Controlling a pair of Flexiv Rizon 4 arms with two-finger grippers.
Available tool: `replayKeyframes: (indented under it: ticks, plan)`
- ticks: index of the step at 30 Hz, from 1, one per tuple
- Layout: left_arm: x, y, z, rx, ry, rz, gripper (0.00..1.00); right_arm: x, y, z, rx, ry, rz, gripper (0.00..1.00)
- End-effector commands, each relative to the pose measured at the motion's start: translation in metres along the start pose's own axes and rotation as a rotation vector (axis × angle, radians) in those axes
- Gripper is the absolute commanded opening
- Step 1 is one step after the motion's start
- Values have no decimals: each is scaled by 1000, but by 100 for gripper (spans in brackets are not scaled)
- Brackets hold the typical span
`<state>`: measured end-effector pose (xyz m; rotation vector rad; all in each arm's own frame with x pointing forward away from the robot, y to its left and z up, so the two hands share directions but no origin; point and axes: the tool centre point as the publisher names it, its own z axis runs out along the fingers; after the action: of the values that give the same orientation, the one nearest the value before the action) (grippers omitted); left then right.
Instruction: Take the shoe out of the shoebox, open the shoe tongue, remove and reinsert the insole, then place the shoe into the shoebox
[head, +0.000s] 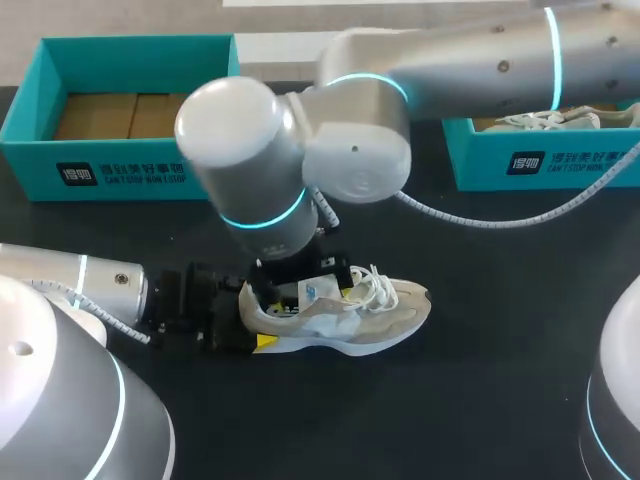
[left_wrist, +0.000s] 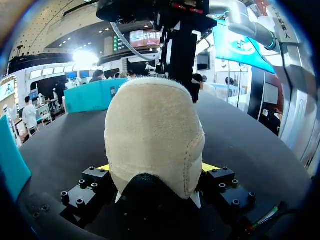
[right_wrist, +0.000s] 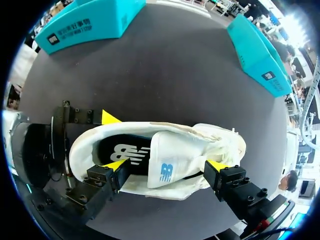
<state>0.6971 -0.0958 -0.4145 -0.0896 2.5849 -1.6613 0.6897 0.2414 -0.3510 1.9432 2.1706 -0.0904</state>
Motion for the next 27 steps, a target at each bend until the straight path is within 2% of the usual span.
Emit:
replayKeyframes:
  ticks: [1,7,13,14,15,17,18,19,20,21,22,23,24,27]
  plan:
    - [2,1,3,-2,-1,0,0,6,-4,7,-60,-143,573,100]
    - [2,1,3,-2,-1,0,0,-3,4,12,-62,-170,585,100]
    - [2,1,3,-2,-1,0,0,-19,-1,5,-57,-225,613,98]
    - [2,1,3,-2,-1,0,0,-22,-2,4,-55,-230,615,80]
    - [2,1,3,-2,-1,0,0,-25,-4,0,-59,-240,626,54]
    - [2,1,3,-2,-1,0,0,-29,-6,-3,-59,-255,630,47]
    - [2,1,3,-2,-1,0,0,-32,-8,-5,-59,-259,632,33]
    - [2,1,3,-2,-1,0,0,-34,-8,-6,-60,-261,633,30]
    - [2,1,3,-2,-1,0,0,-37,-9,-7,-61,-266,638,22]
    - [2,1,3,-2,-1,0,0,-39,-10,-8,-60,-268,640,21]
    - [2,1,3,-2,-1,0,0,-42,-11,-9,-61,-269,642,14]
    - [2,1,3,-2,-1,0,0,-43,-11,-9,-62,-269,643,12]
    - [2,1,3,-2,-1,0,0,-45,-11,-11,-66,-267,646,0]
    - [2,1,3,-2,-1,0,0,-51,-10,-10,-74,-201,614,0]
